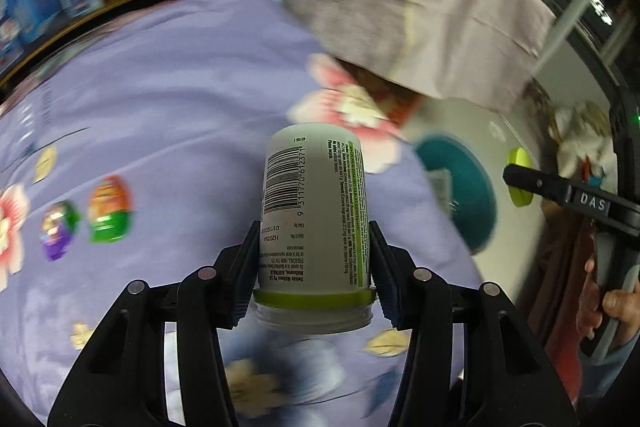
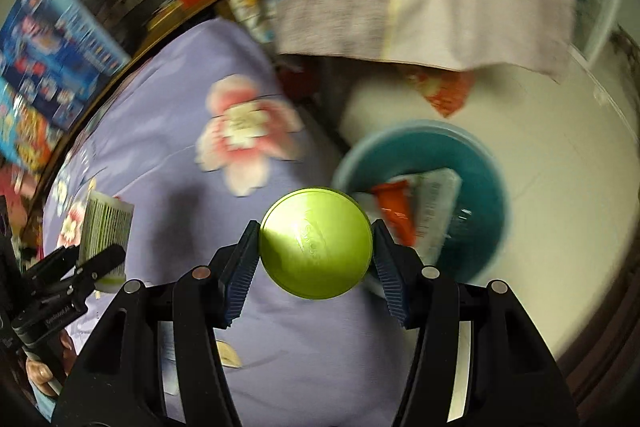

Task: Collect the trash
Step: 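Carry the bottle and lid over the teal bin with both tools, then open the left tool dropping the bottle while the right tool drops the lid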

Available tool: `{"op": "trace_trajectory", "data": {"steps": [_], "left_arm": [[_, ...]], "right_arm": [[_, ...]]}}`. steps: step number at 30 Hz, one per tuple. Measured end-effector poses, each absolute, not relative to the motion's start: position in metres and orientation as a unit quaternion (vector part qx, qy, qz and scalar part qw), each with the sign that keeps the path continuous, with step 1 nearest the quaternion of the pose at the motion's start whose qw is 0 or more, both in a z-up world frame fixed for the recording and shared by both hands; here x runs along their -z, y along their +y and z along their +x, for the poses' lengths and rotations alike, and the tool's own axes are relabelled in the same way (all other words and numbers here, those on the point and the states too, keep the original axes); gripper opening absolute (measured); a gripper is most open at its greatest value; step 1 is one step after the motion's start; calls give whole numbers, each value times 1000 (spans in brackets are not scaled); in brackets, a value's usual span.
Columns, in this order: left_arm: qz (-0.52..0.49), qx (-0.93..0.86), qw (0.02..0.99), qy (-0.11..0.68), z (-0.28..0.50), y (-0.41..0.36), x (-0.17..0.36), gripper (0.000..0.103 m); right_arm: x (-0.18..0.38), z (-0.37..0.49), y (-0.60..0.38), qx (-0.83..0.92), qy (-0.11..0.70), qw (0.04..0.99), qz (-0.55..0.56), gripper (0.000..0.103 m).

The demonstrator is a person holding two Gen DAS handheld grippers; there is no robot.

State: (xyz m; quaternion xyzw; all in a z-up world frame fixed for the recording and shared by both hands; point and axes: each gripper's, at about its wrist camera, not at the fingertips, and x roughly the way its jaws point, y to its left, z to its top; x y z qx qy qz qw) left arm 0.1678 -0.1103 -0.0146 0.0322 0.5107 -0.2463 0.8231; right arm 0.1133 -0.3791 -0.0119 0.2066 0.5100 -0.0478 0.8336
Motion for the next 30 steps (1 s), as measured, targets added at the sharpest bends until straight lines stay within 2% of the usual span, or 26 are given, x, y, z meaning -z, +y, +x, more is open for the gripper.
{"op": "trace_trajectory", "data": {"steps": [12,30], "left_arm": [[91,309,777,541,144,-242,39,52],[139,347,726,578,136,-344,82,52]], "right_arm": [[46,76,-473,70,507,816,269,54],[80,55,-535,92,516,789,322,54]]}}
